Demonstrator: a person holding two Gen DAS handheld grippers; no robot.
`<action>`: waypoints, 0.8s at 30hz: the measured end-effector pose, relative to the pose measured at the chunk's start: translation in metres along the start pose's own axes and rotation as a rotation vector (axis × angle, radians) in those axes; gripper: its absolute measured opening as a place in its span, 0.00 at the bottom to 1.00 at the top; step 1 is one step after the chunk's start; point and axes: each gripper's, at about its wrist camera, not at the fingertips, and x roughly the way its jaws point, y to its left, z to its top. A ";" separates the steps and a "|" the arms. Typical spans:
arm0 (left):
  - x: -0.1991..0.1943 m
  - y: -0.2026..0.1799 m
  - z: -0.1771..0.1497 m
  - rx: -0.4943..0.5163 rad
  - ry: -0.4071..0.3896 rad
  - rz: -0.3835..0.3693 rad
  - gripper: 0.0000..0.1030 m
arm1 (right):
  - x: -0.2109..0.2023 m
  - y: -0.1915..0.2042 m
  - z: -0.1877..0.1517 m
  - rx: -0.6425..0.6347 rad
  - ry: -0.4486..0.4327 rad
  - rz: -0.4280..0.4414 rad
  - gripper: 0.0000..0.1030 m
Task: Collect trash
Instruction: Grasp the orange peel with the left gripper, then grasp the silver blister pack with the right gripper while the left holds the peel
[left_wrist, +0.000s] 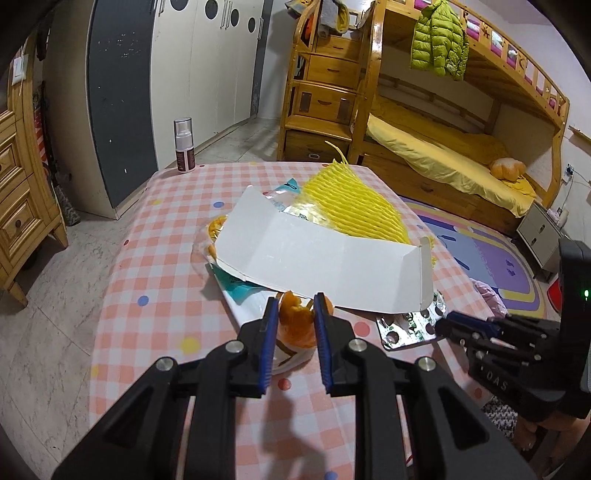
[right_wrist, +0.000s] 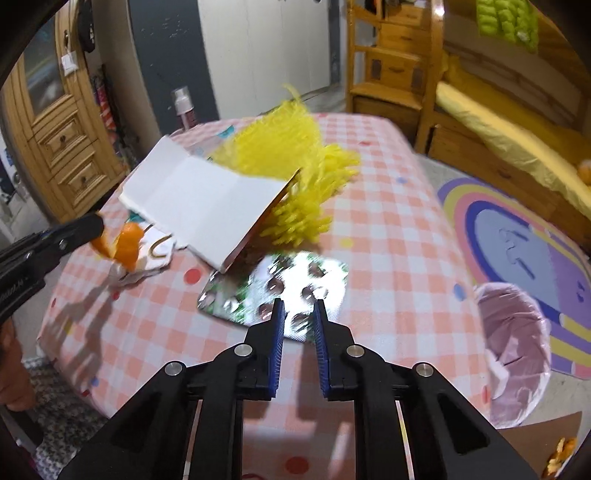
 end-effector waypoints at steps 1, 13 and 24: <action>0.000 0.000 0.000 0.000 0.000 0.002 0.18 | -0.001 0.002 -0.002 -0.006 0.005 0.028 0.19; -0.004 0.010 -0.002 -0.032 -0.008 0.027 0.18 | -0.005 0.022 0.000 -0.097 -0.004 0.172 0.56; -0.008 0.018 -0.002 -0.051 -0.022 0.039 0.18 | 0.020 0.020 0.019 -0.088 0.049 0.208 0.69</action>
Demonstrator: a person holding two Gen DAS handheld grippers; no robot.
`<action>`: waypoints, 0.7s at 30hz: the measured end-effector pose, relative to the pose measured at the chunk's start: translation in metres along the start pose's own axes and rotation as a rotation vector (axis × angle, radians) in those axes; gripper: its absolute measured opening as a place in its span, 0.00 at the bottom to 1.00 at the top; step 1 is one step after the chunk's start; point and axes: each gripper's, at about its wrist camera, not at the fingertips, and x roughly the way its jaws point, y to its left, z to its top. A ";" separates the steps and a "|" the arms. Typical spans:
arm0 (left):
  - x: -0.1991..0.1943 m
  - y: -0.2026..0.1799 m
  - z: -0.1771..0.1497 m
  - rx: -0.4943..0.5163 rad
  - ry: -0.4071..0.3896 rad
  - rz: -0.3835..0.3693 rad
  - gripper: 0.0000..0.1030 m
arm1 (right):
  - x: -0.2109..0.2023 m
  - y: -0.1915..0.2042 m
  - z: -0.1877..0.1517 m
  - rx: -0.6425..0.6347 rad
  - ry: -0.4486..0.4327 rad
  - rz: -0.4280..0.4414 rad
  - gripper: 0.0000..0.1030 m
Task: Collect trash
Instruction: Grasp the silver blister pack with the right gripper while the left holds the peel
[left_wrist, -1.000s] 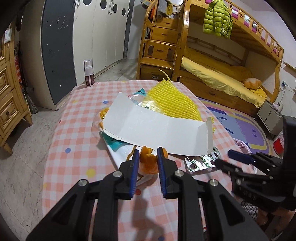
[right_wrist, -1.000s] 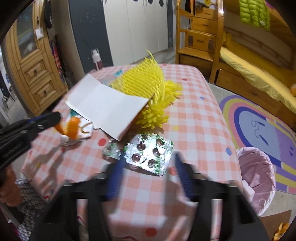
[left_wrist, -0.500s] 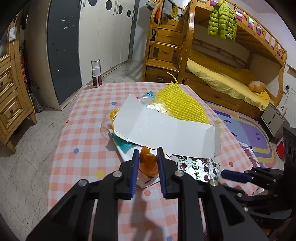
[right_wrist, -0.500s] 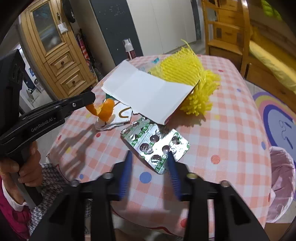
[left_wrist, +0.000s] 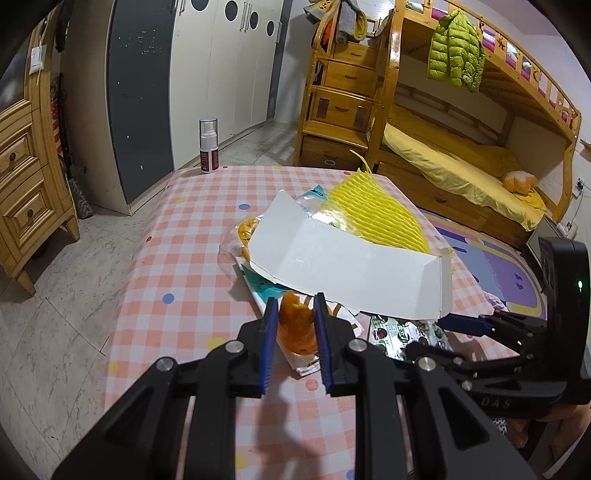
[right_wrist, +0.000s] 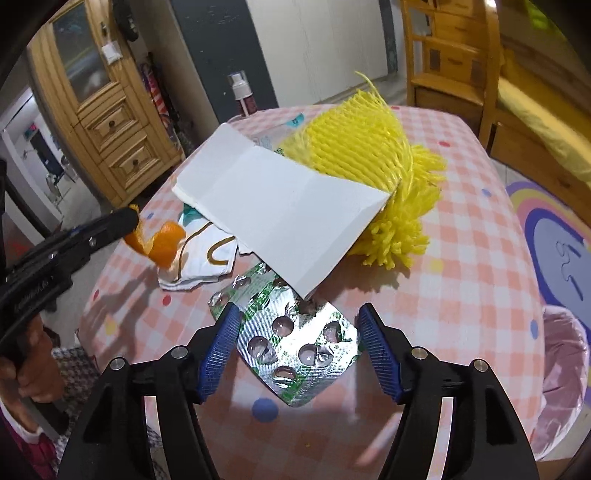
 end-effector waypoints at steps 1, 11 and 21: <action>-0.001 0.001 0.000 -0.002 -0.001 0.001 0.18 | -0.001 0.002 -0.002 -0.010 0.000 0.009 0.75; -0.004 0.012 0.000 -0.027 -0.009 0.015 0.18 | -0.012 0.039 -0.026 -0.179 0.026 0.071 0.60; -0.006 0.016 0.002 -0.045 -0.011 -0.002 0.18 | -0.008 0.052 -0.027 -0.273 -0.007 -0.037 0.54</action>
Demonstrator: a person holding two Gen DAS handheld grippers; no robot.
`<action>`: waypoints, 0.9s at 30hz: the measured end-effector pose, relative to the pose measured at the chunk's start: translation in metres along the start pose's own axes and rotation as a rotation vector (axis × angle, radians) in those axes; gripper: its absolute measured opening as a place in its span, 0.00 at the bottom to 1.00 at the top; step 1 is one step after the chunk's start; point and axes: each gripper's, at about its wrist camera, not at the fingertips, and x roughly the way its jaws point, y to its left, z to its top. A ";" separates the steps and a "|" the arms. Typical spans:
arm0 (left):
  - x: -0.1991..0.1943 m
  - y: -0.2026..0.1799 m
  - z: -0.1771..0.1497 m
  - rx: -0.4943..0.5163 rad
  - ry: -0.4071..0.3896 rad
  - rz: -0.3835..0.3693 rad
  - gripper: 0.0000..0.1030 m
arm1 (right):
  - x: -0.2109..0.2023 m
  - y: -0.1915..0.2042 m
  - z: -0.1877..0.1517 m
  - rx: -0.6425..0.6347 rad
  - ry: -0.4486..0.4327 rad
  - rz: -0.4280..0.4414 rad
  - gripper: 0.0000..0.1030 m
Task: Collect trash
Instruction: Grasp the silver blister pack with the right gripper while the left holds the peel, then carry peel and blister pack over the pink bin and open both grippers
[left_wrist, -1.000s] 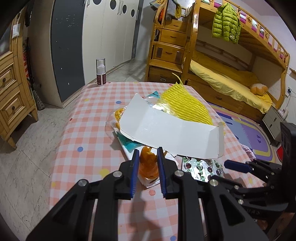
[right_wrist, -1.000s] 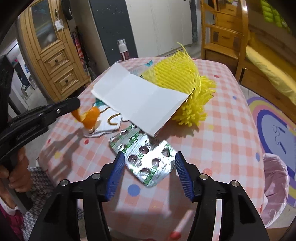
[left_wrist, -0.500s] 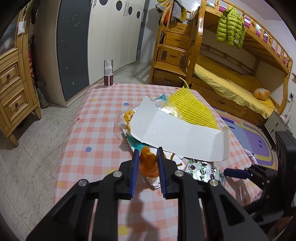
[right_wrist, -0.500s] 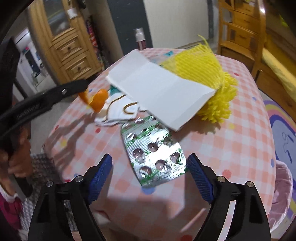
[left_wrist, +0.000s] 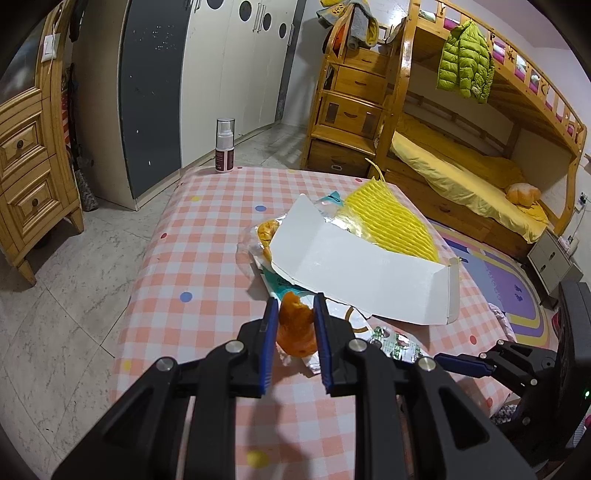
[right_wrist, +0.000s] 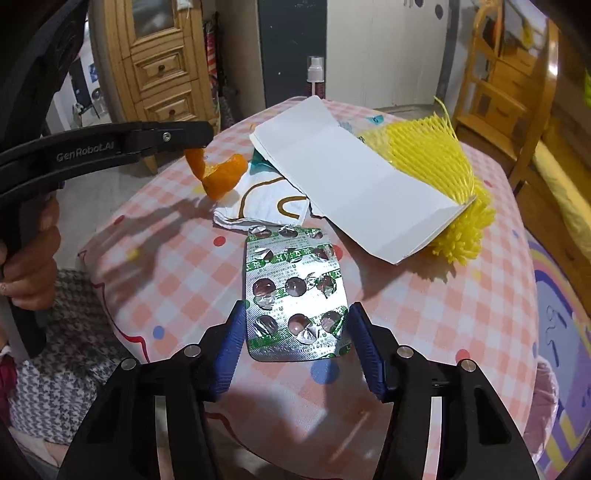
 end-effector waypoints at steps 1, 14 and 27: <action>-0.001 0.001 0.000 -0.004 -0.003 -0.006 0.18 | -0.002 0.001 0.000 -0.005 -0.015 -0.009 0.54; -0.031 0.003 0.008 0.005 -0.145 -0.116 0.14 | -0.078 -0.026 0.003 0.119 -0.374 -0.046 0.54; -0.016 -0.076 0.019 0.116 -0.154 -0.261 0.13 | -0.124 -0.078 -0.008 0.278 -0.416 -0.229 0.54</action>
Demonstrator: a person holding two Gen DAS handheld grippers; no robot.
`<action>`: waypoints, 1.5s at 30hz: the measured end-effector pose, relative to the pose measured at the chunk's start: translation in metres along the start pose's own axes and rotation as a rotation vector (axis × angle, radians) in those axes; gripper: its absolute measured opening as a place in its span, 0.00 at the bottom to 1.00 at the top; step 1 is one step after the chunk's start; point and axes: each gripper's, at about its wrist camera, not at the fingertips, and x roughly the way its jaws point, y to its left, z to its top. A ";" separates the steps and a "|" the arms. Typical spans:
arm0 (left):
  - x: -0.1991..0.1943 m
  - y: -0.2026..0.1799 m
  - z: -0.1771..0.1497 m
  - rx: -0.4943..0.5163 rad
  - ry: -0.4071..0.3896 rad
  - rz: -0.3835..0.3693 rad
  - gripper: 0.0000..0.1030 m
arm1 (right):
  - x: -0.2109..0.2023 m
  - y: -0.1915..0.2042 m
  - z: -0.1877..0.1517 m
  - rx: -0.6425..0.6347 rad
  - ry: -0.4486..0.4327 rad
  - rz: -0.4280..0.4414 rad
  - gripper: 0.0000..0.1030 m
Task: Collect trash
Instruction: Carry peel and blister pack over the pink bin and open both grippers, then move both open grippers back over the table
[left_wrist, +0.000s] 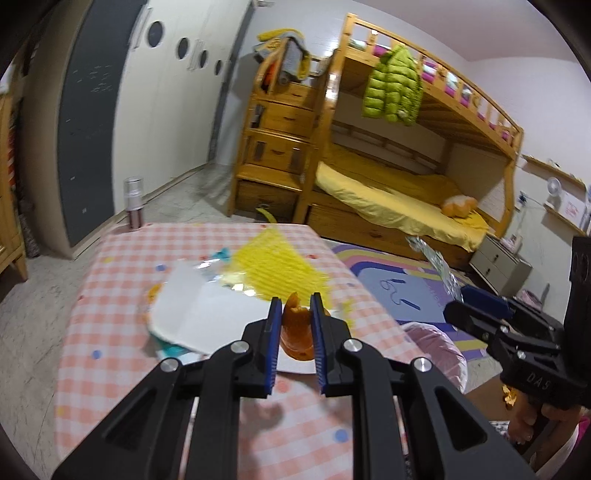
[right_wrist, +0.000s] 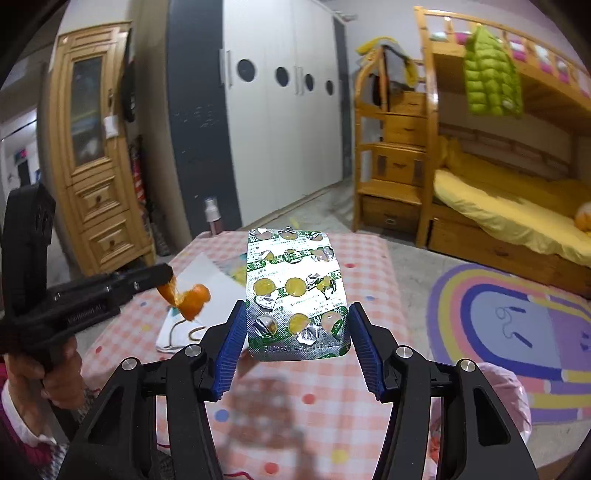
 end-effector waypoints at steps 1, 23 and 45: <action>0.007 -0.014 0.001 0.021 0.006 -0.026 0.13 | -0.004 -0.006 0.002 0.007 -0.005 -0.018 0.54; 0.128 -0.210 -0.027 0.292 0.181 -0.317 0.13 | -0.040 -0.174 -0.096 0.267 0.157 -0.431 0.55; 0.146 -0.217 -0.014 0.287 0.186 -0.230 0.62 | -0.039 -0.215 -0.114 0.419 0.146 -0.442 0.65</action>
